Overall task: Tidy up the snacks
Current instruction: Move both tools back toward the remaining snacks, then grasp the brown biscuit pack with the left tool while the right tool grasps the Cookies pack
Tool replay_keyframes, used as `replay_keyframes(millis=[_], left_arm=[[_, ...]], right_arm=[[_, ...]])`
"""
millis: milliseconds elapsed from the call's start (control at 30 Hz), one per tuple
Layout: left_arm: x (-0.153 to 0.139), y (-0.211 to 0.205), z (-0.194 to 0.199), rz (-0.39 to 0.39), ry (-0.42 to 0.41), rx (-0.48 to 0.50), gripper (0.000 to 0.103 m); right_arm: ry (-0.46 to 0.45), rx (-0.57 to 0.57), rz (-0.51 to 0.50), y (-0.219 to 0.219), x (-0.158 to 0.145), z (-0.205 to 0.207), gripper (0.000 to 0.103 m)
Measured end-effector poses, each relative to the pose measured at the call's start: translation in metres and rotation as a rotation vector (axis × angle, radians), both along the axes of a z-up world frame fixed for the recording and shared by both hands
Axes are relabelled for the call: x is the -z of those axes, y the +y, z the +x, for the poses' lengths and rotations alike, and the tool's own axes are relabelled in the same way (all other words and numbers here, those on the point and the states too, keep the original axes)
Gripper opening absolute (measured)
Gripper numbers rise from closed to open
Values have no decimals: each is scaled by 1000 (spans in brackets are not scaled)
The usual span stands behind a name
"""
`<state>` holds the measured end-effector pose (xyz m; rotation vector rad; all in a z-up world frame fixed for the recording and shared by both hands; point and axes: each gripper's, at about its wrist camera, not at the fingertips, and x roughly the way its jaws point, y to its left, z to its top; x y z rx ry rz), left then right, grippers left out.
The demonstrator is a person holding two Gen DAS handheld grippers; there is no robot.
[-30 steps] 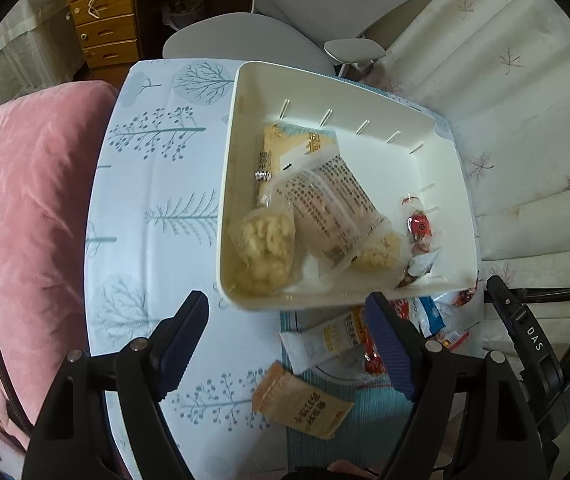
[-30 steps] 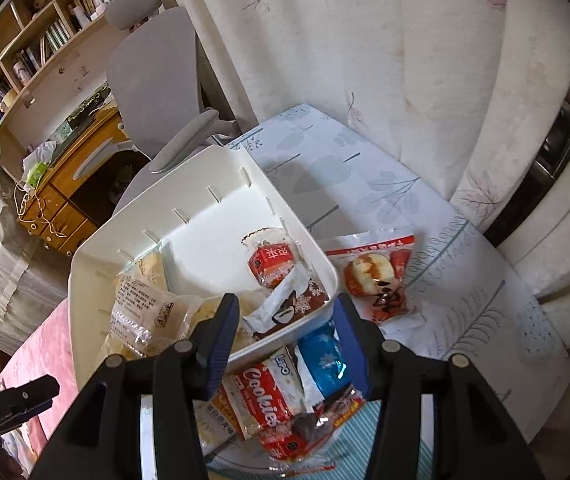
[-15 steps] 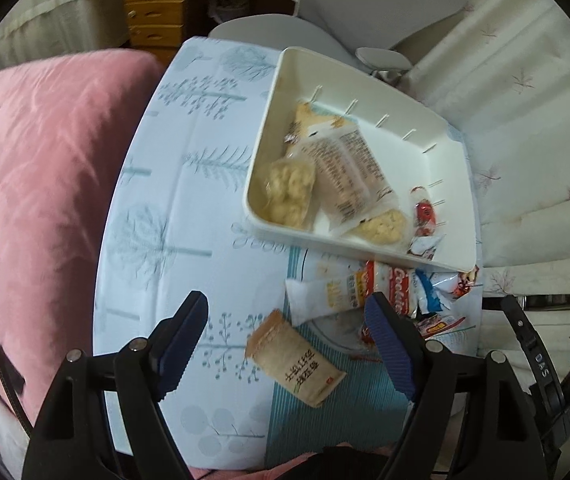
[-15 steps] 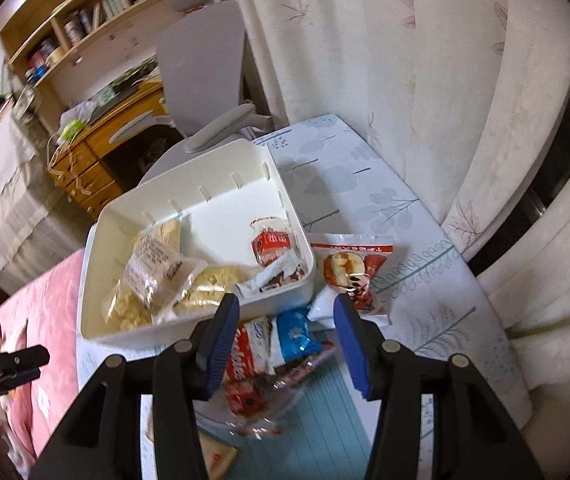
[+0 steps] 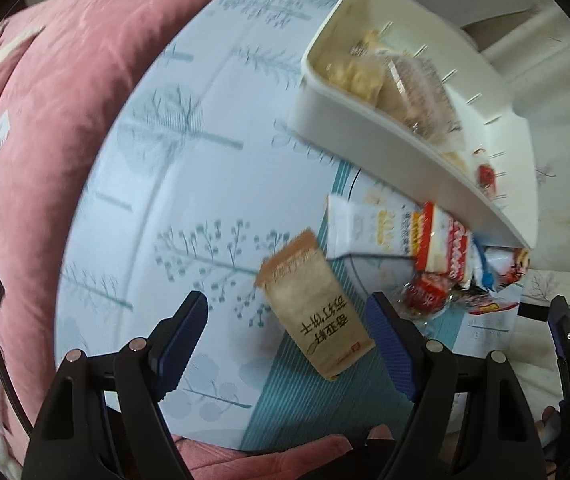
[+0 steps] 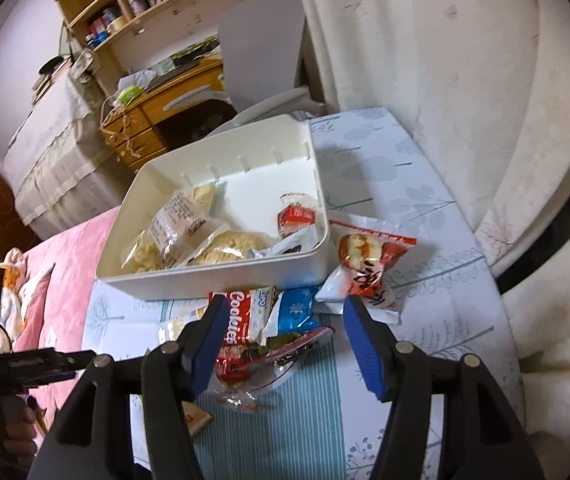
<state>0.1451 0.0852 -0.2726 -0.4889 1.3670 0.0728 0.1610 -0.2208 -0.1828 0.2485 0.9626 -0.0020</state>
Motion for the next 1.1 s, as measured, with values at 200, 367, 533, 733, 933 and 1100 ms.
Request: replay_keyframes(millis=[200,367,533,733,933,1100], left_arm=[[25,-6,-8,36,43,-107,80],[39,-12,-9,62,34,-168,80],[57,-27,-6,64,52,-161,80],[66,-42,-7,96,28,-157,80],[71,-50,-5,104,2,-145,80],[70,-56,-1,117,-3,-139,78]], right_arm=[[10,-123,-6,14,16,6,61],[37,-208,-67,36,35,13,63],[62,-251,-109,52,59,24,65],[22,-268,-202,70,78,35,71],[16,-301,-232,83,94,45,77],[53,-300,-216,87,107,48,77]])
